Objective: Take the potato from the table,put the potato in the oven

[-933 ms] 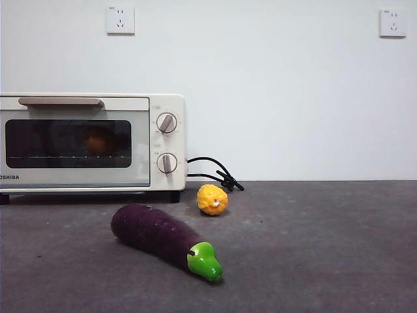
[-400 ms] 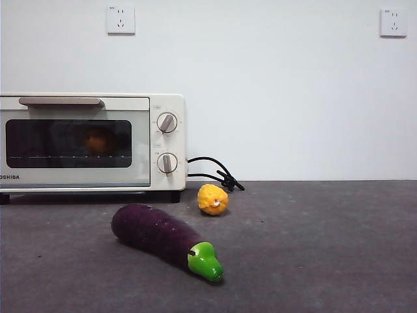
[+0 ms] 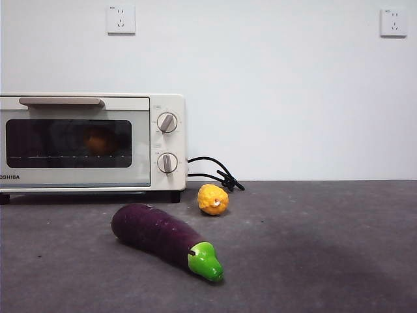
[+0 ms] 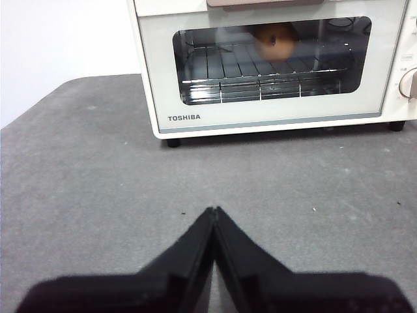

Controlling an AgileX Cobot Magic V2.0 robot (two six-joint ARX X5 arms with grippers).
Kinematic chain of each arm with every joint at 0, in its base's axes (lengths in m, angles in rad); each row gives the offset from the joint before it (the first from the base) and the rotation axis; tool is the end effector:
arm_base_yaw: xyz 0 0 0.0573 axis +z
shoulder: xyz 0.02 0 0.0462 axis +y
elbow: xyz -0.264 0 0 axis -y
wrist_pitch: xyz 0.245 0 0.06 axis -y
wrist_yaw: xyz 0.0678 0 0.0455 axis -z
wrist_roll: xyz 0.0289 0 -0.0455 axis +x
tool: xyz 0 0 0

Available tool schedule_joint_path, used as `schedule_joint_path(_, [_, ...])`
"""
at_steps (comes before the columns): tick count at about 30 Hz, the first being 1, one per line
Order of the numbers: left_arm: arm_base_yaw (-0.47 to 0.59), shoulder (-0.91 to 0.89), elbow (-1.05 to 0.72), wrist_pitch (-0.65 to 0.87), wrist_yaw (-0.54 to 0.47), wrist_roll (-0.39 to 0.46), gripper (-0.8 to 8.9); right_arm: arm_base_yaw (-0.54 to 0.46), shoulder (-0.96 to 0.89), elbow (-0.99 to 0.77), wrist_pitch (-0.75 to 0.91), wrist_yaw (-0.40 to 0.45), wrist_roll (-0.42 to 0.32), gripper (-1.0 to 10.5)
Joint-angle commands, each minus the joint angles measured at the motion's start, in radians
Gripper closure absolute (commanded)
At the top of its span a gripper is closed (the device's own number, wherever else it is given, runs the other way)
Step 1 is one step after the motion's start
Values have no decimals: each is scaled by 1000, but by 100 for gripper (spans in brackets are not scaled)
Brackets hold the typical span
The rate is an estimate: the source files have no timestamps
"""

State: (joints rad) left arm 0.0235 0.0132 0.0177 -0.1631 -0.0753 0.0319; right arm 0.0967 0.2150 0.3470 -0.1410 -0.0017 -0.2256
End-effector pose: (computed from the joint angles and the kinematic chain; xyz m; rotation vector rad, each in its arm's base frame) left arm 0.0961 0.0044 0.1528 0.0359 0.1602 0.0961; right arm 0.0933 0.0091 0.2507 -0.2258 -0.0021 0.0990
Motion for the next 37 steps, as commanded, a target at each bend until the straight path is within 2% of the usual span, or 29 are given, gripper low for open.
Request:
schedule_joint_path(1, [2,1,-11,5,4,-11,817,-19,-72,-98,43,-9,-39,945])
schedule_joint_path(10, [2,1,-11,5,4,-11,817,-119,-207,-244,43,-10,68,945])
schedule_joint_path(23, [2,3,-11,5,4,-11,817,-123,-208,-333,-43,-62,102,945])
schedule_joint_path(33, [2,3,-11,5,4,-11,817,-123,-208,-333,-46,-26,106,945])
schedule_joint_path(37, [2,3,-11,5,4,-11,818,-123,-208,-333,-49,21,176,945])
